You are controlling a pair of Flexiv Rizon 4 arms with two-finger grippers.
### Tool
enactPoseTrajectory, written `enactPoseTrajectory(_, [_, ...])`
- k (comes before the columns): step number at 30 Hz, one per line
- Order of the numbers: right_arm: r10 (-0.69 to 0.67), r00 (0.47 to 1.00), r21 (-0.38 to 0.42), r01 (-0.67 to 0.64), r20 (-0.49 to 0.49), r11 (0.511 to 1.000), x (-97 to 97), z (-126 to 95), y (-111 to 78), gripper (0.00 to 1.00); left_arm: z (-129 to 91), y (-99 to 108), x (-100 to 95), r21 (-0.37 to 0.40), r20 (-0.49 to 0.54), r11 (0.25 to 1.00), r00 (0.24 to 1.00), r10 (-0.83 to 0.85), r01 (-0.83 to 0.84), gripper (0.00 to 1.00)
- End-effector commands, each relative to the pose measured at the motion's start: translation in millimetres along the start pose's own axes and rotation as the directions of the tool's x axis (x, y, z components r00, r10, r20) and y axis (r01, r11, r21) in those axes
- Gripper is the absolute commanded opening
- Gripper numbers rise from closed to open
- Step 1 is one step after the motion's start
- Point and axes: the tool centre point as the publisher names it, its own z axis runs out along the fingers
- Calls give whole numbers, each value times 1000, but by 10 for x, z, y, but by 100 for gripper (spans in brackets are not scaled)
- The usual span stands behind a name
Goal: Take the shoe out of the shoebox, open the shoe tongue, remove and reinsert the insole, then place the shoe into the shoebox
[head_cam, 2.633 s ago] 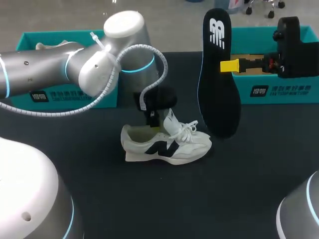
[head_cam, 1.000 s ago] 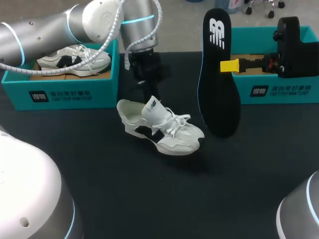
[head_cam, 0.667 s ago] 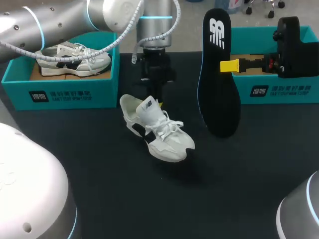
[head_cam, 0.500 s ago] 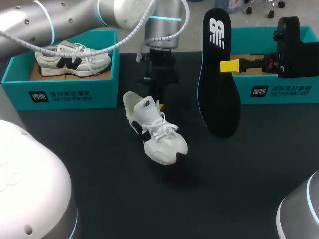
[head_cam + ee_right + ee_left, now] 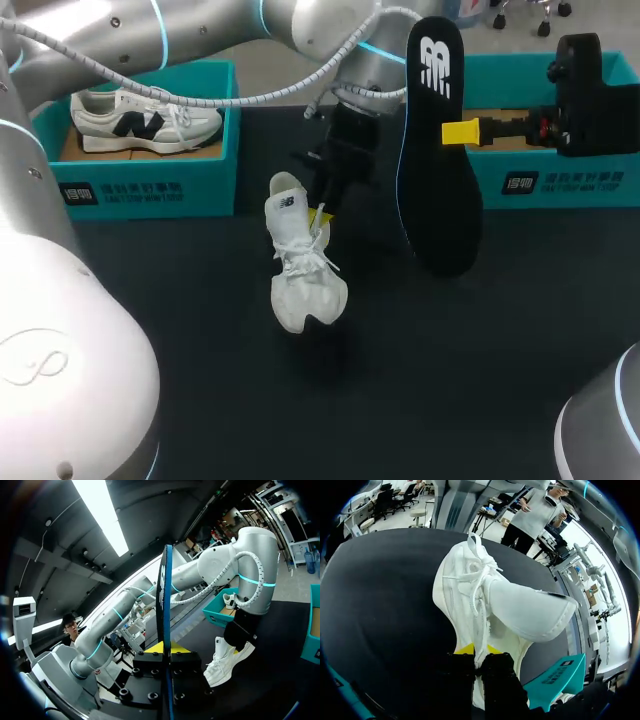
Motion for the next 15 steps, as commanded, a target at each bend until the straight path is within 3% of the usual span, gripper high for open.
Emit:
enactPoseTrajectory(1, [0, 1000, 2, 0, 0, 1000, -17, 23, 10, 0, -30, -6, -27, -8, -70, 1000, 998, -7, 7, 0])
enactPoseTrajectory(15, [0, 1000, 2, 0, 0, 1000, -17, 23, 10, 0, 24, 67, -211, -60, -162, 997, 986, 43, -53, 0])
